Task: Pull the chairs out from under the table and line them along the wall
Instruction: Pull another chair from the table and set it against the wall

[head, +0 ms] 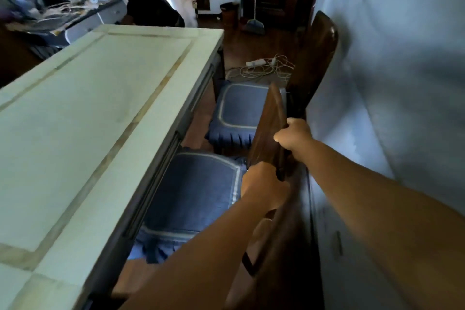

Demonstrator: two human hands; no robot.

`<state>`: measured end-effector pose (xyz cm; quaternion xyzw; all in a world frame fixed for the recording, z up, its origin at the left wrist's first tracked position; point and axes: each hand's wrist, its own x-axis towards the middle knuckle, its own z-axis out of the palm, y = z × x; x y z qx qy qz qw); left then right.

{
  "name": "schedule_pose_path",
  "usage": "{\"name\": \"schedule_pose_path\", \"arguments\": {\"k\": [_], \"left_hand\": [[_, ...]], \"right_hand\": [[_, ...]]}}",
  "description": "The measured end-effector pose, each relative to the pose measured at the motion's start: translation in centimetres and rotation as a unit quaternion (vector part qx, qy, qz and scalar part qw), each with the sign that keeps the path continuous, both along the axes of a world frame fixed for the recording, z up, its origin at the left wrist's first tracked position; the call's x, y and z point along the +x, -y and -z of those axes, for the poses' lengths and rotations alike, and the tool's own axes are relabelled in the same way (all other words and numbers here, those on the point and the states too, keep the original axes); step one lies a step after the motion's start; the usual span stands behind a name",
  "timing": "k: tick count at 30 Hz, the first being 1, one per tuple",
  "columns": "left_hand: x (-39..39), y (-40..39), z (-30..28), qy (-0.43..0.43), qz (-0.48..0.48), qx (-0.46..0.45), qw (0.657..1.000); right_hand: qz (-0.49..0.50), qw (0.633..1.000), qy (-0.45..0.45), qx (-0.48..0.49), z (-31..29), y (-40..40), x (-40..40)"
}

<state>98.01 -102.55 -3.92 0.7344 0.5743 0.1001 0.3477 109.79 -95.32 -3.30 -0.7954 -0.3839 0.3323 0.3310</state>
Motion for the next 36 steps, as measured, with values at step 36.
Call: {"name": "schedule_pose_path", "arguments": {"k": [36], "left_hand": [[9.8,6.9,-1.0,0.113,0.156,-0.014,0.981]], "right_hand": [[0.134,0.990,-0.042,-0.029,-2.6,10.6,10.4]]}}
